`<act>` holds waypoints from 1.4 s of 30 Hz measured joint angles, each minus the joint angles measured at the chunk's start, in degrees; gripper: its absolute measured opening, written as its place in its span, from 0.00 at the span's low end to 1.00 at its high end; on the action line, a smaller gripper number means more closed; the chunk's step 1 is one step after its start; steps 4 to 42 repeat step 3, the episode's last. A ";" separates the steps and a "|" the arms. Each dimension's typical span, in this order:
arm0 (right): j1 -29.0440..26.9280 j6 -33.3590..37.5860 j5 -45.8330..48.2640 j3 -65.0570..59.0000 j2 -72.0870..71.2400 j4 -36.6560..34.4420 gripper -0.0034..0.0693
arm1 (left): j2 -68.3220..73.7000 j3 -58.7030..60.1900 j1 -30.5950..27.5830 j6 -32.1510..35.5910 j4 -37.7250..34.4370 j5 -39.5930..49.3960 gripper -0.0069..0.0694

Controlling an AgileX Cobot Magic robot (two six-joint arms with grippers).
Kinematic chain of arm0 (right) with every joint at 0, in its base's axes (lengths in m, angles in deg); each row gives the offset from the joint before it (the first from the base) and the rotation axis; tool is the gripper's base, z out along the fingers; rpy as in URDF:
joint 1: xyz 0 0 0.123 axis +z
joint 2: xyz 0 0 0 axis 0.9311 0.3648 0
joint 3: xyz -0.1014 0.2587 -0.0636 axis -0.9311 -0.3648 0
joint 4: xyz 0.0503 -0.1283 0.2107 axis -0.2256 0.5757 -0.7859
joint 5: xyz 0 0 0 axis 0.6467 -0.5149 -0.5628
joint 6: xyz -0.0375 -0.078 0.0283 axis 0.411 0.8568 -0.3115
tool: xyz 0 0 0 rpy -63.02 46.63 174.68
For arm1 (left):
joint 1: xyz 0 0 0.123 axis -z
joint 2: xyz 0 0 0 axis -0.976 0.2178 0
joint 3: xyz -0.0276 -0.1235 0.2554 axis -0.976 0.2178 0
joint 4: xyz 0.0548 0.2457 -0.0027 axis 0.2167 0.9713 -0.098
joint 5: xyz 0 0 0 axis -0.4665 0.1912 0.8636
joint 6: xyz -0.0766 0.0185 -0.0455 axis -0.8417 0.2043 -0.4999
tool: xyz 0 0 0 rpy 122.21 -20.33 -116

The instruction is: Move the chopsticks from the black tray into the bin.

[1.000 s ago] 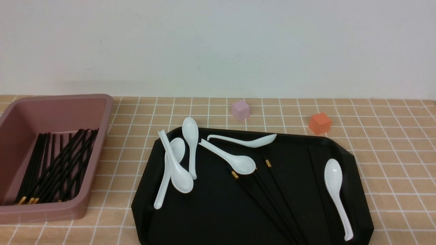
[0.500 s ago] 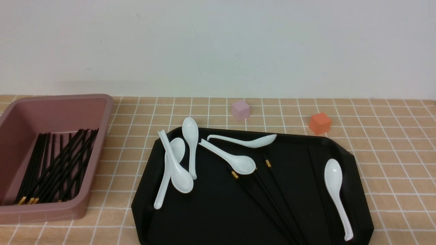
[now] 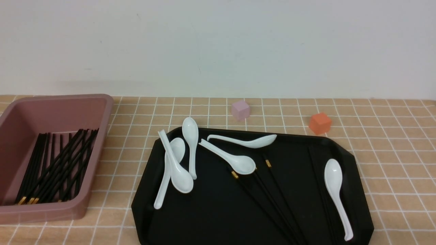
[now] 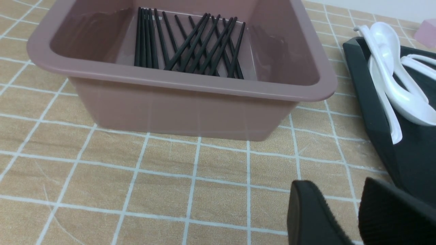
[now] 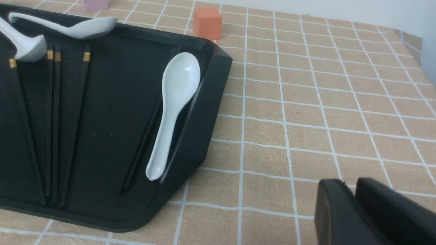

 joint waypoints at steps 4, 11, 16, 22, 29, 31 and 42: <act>0.00 0.00 0.00 0.00 0.00 0.00 0.21 | 0.00 0.00 0.00 0.00 0.00 0.00 0.40; 0.00 0.00 0.00 0.00 0.00 0.00 0.21 | 0.00 0.00 0.00 0.00 0.00 0.00 0.40; 0.00 0.00 0.00 0.00 0.00 0.00 0.21 | 0.00 0.00 0.00 0.00 0.00 0.00 0.40; 0.00 0.00 0.00 0.00 0.00 0.00 0.21 | 0.00 0.00 0.00 0.00 0.00 0.00 0.40; 0.00 0.00 0.00 0.00 0.00 0.00 0.21 | 0.00 0.00 0.00 0.00 0.00 0.00 0.40; 0.00 0.00 0.00 0.00 0.00 0.00 0.21 | 0.00 0.00 0.00 0.00 0.00 0.00 0.40; 0.00 0.00 0.00 0.00 0.00 0.00 0.21 | 0.00 0.00 0.00 0.00 0.00 0.00 0.40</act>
